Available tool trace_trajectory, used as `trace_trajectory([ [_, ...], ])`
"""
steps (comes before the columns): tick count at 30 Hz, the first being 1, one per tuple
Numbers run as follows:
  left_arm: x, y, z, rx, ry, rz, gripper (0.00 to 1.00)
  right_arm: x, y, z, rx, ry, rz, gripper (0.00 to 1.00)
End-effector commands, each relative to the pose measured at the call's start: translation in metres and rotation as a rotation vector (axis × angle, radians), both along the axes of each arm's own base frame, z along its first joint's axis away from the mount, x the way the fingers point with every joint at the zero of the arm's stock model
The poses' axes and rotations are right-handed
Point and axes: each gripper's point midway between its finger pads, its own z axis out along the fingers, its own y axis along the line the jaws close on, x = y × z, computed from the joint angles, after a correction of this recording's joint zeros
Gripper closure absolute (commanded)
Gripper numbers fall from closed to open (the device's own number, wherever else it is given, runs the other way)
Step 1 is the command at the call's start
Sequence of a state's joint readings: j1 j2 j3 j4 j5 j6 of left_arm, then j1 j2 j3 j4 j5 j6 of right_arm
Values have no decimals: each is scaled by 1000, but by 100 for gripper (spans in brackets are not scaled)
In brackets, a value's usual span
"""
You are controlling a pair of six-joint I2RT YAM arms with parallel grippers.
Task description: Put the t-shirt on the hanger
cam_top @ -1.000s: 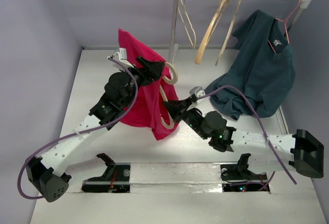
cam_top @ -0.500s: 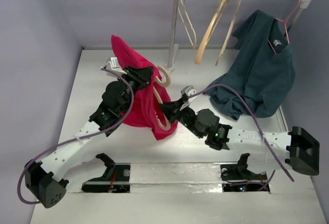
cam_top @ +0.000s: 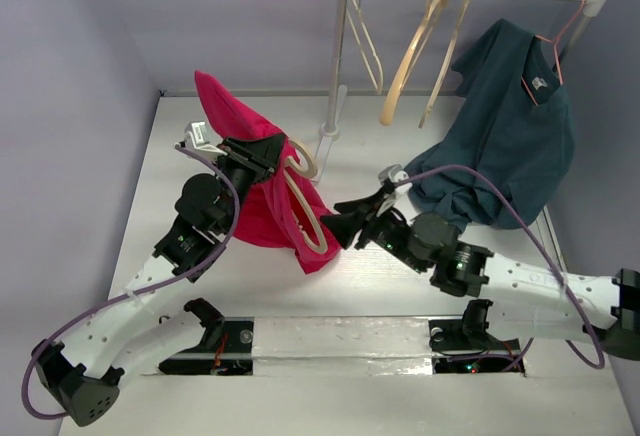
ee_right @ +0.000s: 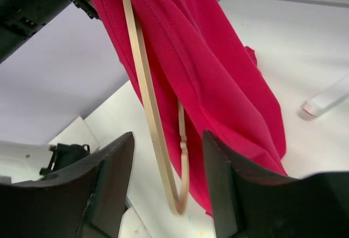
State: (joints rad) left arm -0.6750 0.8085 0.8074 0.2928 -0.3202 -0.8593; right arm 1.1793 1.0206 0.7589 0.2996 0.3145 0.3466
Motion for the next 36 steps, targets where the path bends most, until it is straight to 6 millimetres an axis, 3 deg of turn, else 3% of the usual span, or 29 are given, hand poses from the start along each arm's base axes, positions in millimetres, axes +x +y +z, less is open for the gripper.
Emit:
trace_trajectory([
  [1,-8,3,39,-75,-83,-30,100,-5,-22,-30,-39,60,-32,47],
  [3,-11,1,43,-80,-92,-44,100,-8,-27,-51,-69,83,-34,54],
  [6,-14,0,46,-92,-99,-59,100,-7,-27,-69,-100,101,-32,83],
  [7,-14,0,46,-95,-101,-63,100,-5,-24,-81,-131,113,-35,83],
  [10,-17,0,50,-108,-109,-75,100,6,-20,-89,-137,116,-33,75],
  [11,-18,0,51,-108,-112,-76,100,8,-17,-100,-153,128,-26,70],
  [13,-18,-1,51,-107,-112,-81,100,10,-9,-99,-128,127,11,54],
  [16,-18,-2,48,-103,-109,-87,100,9,5,-94,-115,106,55,39],
  [22,-19,-2,42,-97,-104,-89,100,8,12,-75,-10,68,76,25],
  [25,-20,-3,42,-105,-109,-98,100,13,13,-71,47,87,63,25],
  [28,-20,-5,40,-106,-108,-105,100,26,17,-73,49,126,-4,33],
  [33,-21,-2,42,-122,-127,-96,100,46,17,-95,3,192,-120,41],
  [36,-19,-3,43,-116,-133,-94,100,49,15,-99,5,202,-144,71],
])
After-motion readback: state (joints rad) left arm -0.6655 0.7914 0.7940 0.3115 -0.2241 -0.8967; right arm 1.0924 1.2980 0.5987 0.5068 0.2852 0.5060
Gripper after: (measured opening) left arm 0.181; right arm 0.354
